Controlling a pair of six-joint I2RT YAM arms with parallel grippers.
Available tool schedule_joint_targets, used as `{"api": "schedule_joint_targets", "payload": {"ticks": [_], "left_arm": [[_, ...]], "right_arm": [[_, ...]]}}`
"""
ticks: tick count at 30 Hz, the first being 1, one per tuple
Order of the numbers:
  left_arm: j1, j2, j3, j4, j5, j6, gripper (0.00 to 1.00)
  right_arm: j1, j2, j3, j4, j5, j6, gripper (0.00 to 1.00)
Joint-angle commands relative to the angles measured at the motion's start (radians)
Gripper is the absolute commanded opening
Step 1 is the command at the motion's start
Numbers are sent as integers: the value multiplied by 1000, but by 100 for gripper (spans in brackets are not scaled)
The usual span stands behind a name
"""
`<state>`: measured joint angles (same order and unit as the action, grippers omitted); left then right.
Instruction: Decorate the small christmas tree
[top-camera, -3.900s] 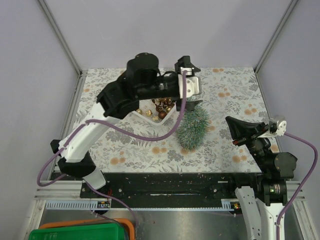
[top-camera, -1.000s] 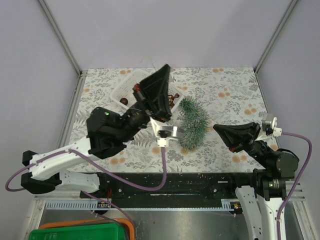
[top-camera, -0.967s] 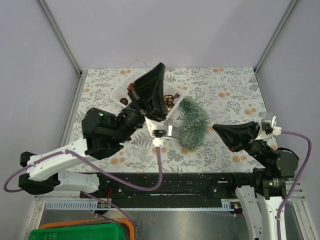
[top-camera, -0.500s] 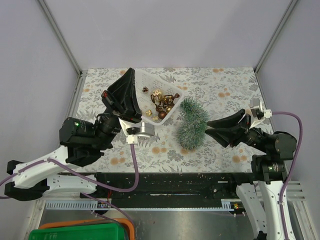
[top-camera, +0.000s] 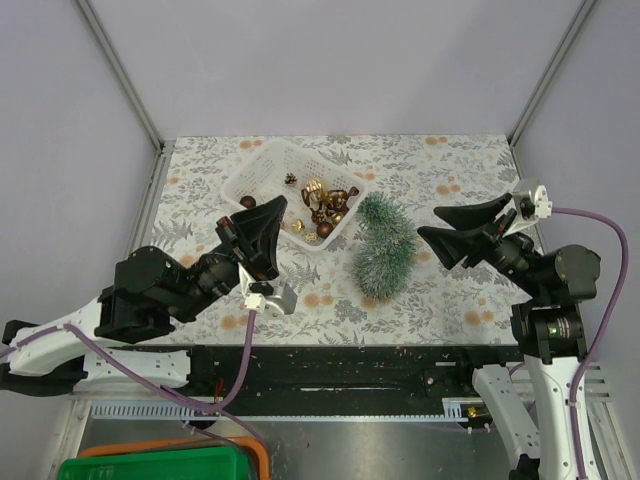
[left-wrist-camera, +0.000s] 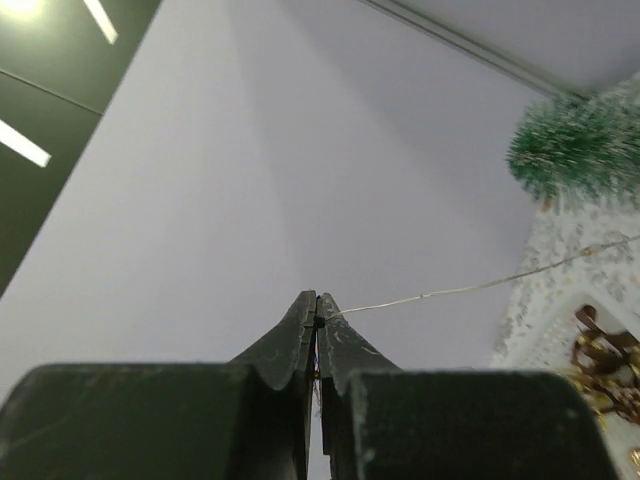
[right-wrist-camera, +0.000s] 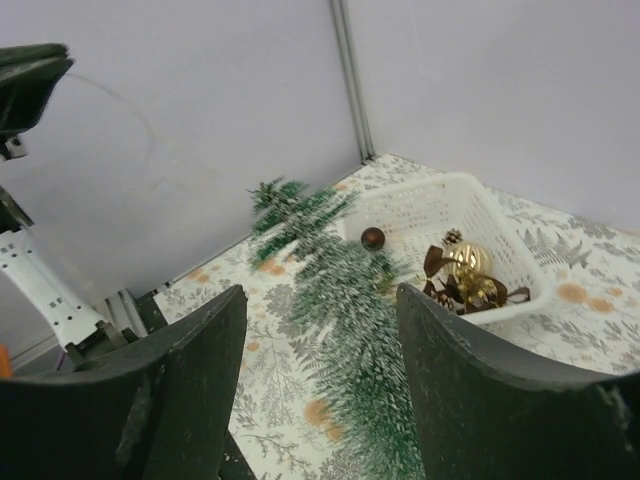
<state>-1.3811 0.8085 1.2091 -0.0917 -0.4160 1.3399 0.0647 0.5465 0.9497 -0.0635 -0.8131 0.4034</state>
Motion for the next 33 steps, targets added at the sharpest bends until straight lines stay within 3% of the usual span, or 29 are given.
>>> {"api": "schedule_joint_targets", "payload": {"ticks": [1,4,10,19,22,27,33], "left_arm": [[-13,-20,87,-343,14,-224,5],[-19,-23,70,-499,91,-280,5],[-35,-22,-25,-505,111,-315,4],[11,-55,-316,-208,-162,-383,0],[176,-25,-286,-226,-158,-502,0],[549,49,-171,-255,0,-646,0],[662,202,-53,-247,45,-737,0]], "right_arm": [[4,35,0,-53,84,-84,70],[4,38,-34,-48,95,-95,71],[3,61,-65,13,51,-66,76],[3,135,-48,126,40,-20,79],[3,165,-37,180,26,0,80],[6,210,-29,243,-4,28,81],[52,259,-31,300,-11,48,81]]}}
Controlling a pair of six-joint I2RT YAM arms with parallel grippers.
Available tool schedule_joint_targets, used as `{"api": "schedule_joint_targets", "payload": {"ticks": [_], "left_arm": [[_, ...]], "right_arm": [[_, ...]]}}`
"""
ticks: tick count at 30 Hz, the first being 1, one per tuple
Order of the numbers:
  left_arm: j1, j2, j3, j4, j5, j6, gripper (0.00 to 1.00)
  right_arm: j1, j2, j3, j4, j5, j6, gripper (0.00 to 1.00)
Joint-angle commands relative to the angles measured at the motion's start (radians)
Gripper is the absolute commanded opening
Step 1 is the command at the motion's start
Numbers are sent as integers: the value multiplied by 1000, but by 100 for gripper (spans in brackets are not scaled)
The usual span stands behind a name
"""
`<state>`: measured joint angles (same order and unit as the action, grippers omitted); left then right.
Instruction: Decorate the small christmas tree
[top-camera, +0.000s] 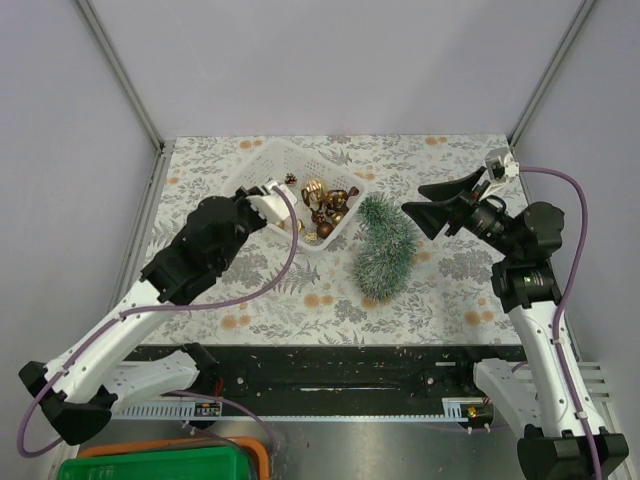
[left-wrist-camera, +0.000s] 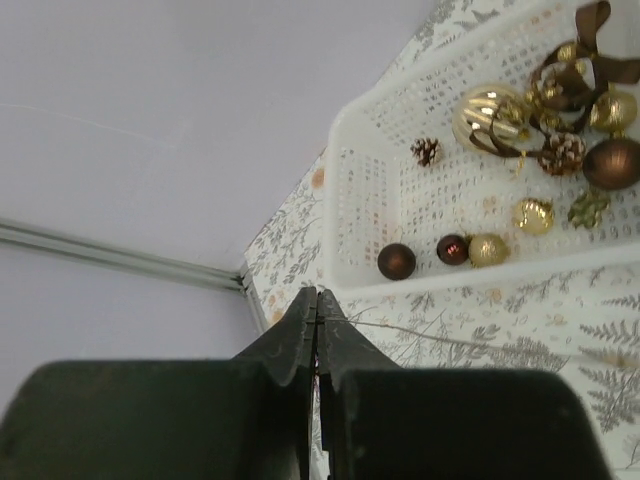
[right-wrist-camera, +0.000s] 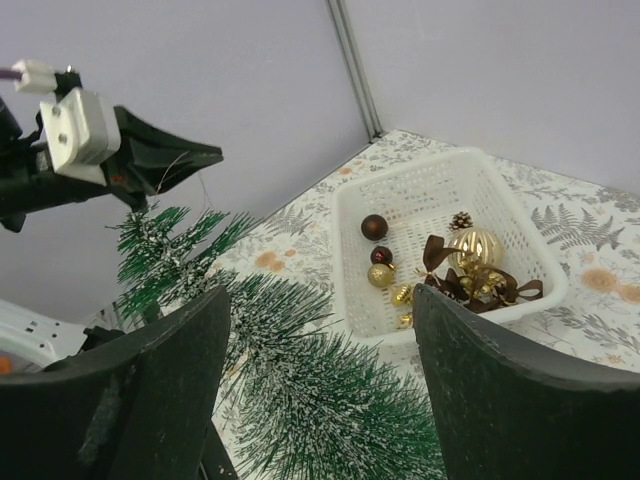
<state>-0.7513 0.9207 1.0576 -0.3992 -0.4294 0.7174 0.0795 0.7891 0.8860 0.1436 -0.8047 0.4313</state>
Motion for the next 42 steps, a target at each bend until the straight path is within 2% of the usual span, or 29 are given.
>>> {"api": "schedule_joint_targets", "payload": {"ticks": [1,6,9,15,21,28,32,37,42], "left_arm": [[33,122,114,62,55,-121,0],[35,300,197,79,34,-173,0],[46,372,229,146,23,-171,0],[56,533,340,281,-23,-79,0],[61,684,465,342,-25,-30,0],[40,927,760,324,-74,19,1],[9,1027,893,329,-77,-4,3],[-11,1050,953,341,13,-120,8],[-39,1044,986,339,182,-168,27]], "right_arm": [[52,21,36,91,-13,15,81],[94,41,65,60,-8,-14,81],[92,33,67,45,-25,-25,81],[94,25,42,94,-88,35,79],[98,-5,-8,126,-126,70,79],[134,13,-25,148,-139,84,77],[161,32,-24,154,-134,83,77],[193,48,-28,162,-139,87,76],[261,75,-42,171,-113,78,76]]}}
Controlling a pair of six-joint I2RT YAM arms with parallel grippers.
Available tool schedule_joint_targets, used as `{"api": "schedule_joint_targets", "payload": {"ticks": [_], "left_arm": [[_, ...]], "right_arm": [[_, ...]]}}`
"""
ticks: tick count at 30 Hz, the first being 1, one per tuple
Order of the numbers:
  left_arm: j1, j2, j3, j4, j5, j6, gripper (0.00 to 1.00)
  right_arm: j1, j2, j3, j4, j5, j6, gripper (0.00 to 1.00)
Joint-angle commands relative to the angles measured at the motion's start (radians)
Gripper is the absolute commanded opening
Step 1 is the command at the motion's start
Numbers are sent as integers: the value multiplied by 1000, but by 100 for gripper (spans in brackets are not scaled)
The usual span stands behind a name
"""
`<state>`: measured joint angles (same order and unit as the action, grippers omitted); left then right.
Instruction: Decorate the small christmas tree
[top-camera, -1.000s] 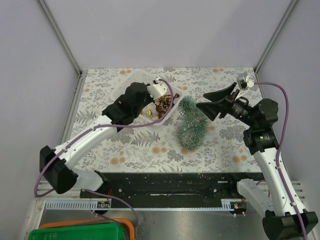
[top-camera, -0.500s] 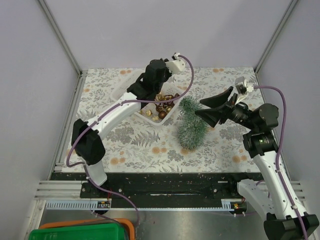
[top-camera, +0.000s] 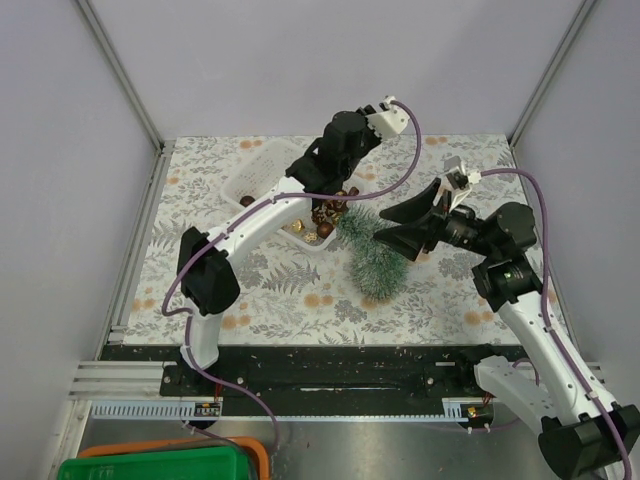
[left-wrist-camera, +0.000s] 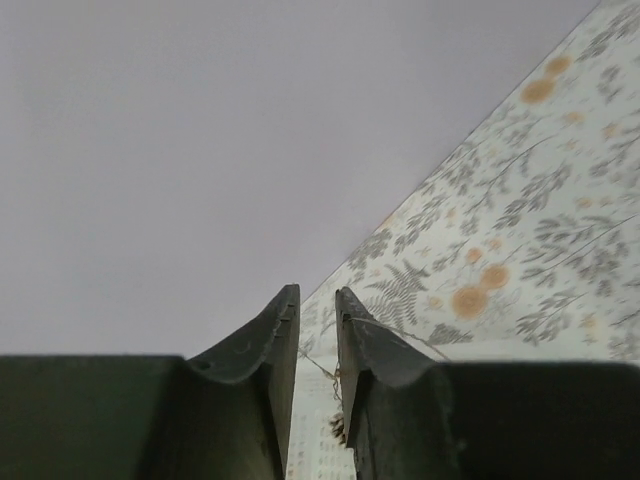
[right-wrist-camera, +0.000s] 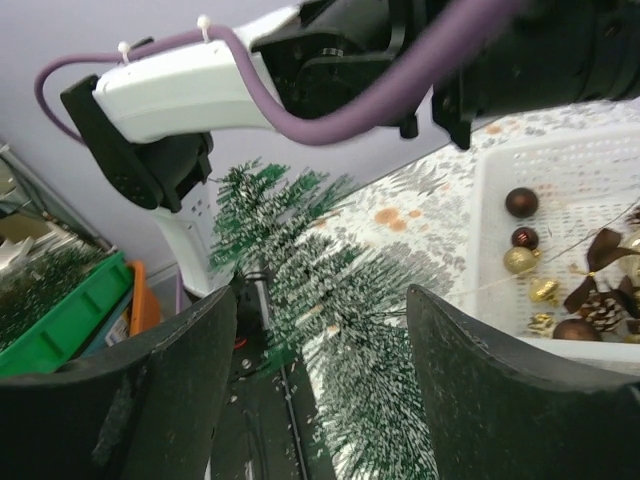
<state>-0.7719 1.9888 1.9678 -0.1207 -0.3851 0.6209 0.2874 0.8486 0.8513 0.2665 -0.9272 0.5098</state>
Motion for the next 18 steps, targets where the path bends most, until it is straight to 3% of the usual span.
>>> {"api": "schedule_joint_targets", "payload": {"ticks": [1,6,12,18], "left_arm": [[-21,-21,85,61,159,-88,32],[-23,-62,45,82,274,-153,47],[-13,-157,-124,231,460,-171,47],[8,-162,-104,225,535,-274,45]], "right_arm": [[65,20,-6,36,17,-13,76],[68,-58,61,-166,128,-126,76],[67,-189,101,-329,416,-211,81],[68,-275,66,-340,698,-202,82]]}}
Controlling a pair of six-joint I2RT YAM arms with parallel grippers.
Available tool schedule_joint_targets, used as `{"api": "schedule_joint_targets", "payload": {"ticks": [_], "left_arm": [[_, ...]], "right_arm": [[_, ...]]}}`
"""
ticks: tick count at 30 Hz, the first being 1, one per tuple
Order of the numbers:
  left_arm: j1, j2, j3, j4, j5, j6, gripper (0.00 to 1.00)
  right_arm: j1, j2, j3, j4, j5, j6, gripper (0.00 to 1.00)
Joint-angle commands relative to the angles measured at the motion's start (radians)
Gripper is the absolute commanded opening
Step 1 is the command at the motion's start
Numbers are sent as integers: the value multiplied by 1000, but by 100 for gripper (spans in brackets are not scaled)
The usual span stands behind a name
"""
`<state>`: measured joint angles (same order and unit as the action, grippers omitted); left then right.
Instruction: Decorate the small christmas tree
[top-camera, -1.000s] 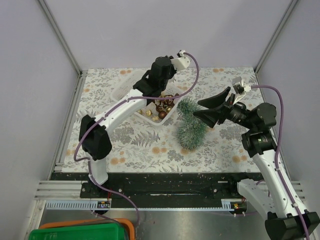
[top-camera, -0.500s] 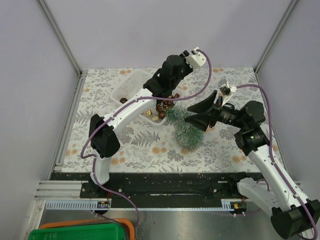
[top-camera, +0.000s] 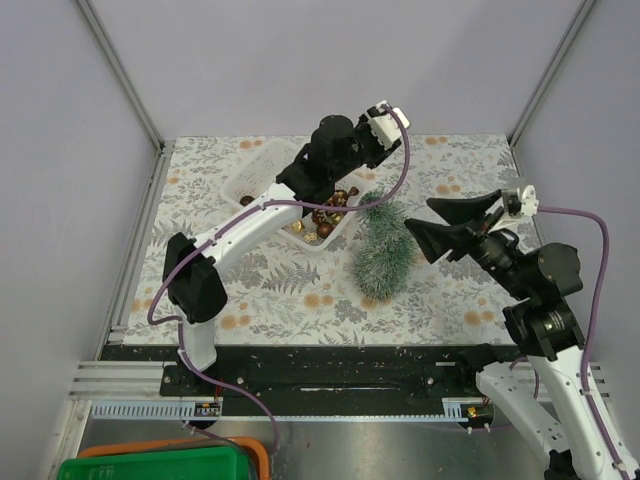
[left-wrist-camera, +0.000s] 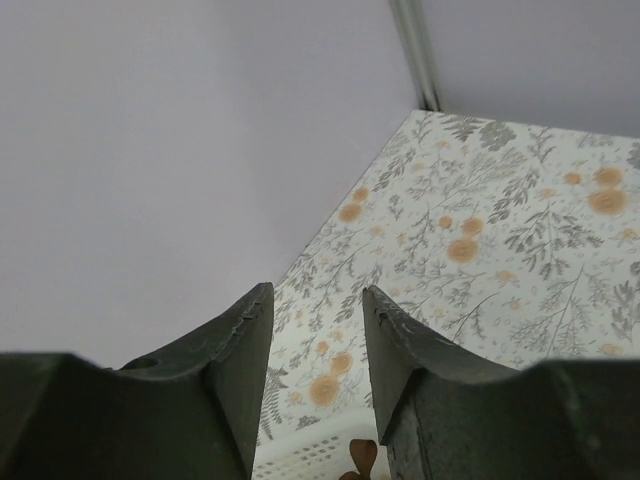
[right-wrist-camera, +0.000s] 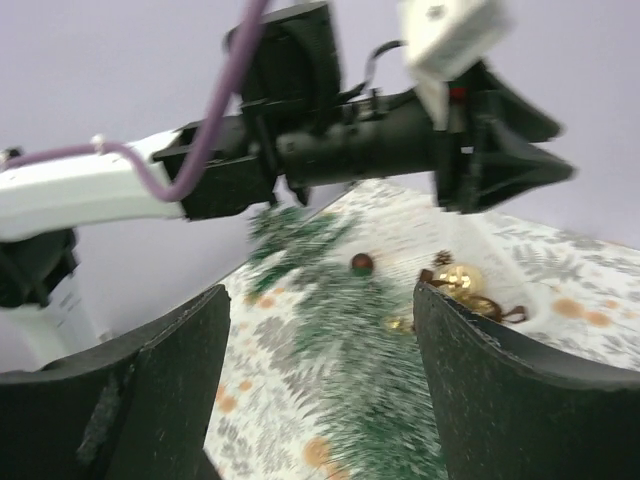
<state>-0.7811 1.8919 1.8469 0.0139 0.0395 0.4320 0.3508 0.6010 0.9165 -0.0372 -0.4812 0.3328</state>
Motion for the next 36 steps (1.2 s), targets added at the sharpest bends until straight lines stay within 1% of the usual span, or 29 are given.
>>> {"api": "schedule_joint_targets", "payload": {"ticks": [1,5,7,9,11,12,13,14,15,16,19,22,25,27,28,29,32,33,34,35,36], "left_arm": [[20,-66,14,96,123,-91,45],[23,-67,15,116,157,-98,44],[26,-65,17,121,171,-104,44],[28,-63,20,126,190,-105,44],[29,-57,25,132,200,-105,43],[31,-54,26,141,197,-110,43],[29,-54,26,149,197,-105,43],[29,-50,28,153,197,-96,43],[29,-45,34,153,197,-92,43],[29,-40,38,150,195,-88,42],[31,-25,55,146,197,-78,38],[32,-19,57,141,189,-52,35],[37,-43,37,147,131,-36,36],[55,-69,18,146,83,-51,42],[65,-85,8,138,71,-64,48],[80,-103,-6,127,57,-79,58],[124,-178,-81,103,20,-107,75],[141,-201,-112,95,7,-113,84],[155,-229,-133,81,-7,-114,95],[172,-255,-153,63,-15,-111,99],[186,-273,-167,40,-26,-110,99]], "right_arm": [[4,-36,-5,-33,300,-26,82],[5,-61,-34,-1,513,-12,82],[4,-28,-24,-3,600,-11,83],[-12,60,1,-21,630,-3,84],[-118,159,13,-18,552,75,83],[-198,208,7,3,453,148,82],[-311,261,-7,26,296,222,80],[-413,308,-43,125,229,312,79],[-462,345,-82,217,116,381,80],[-484,385,-102,279,77,420,80],[-484,514,-117,432,-35,494,79],[-484,626,-131,587,-179,557,78],[-483,677,-163,655,-237,586,78],[-483,689,-177,662,-244,574,78],[-481,695,-180,663,-244,568,78],[-481,701,-183,665,-244,566,78],[-478,715,-188,672,-240,563,77],[-477,717,-188,674,-238,561,77],[-477,721,-188,675,-237,560,77],[-475,726,-186,674,-235,560,77],[-475,729,-185,672,-237,560,77]]}}
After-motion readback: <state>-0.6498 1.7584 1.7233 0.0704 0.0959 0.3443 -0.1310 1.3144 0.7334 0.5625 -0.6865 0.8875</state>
